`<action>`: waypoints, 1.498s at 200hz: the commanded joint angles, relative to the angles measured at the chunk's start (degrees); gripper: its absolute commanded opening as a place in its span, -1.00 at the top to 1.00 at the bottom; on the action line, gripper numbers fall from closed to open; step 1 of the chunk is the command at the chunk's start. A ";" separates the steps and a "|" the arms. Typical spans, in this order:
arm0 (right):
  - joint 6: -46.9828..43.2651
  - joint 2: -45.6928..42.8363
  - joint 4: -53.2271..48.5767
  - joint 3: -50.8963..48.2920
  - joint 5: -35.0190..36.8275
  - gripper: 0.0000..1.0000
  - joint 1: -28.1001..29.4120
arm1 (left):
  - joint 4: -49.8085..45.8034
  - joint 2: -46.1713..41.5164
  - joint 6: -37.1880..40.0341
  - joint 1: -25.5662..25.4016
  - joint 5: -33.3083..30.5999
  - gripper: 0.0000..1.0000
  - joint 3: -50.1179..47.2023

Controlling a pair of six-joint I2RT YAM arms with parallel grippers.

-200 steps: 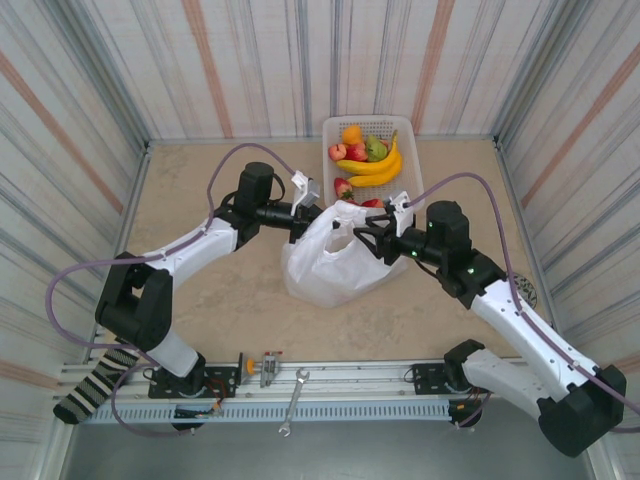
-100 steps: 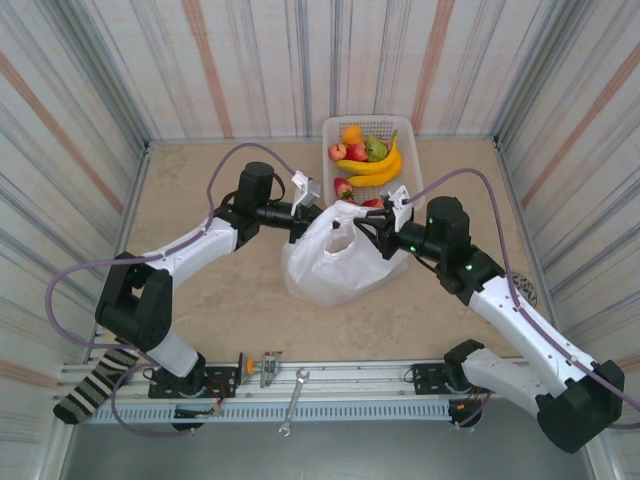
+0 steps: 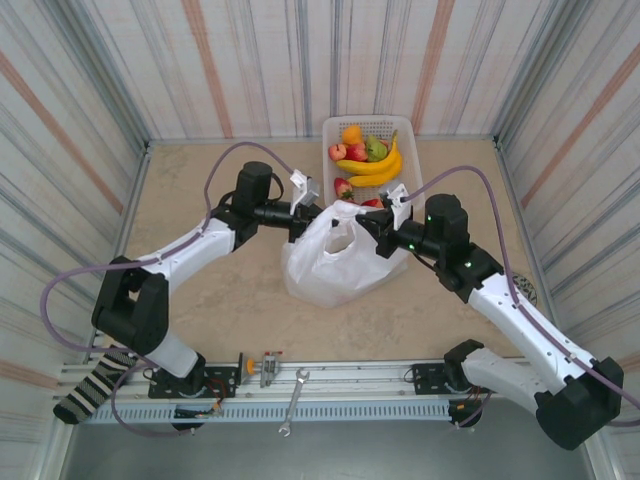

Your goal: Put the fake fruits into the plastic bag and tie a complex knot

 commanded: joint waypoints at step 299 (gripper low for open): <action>13.88 -9.14 -26.64 -10.73 17.45 1.00 -19.46 | 3.30 -17.29 -20.59 18.38 -33.35 1.00 -24.52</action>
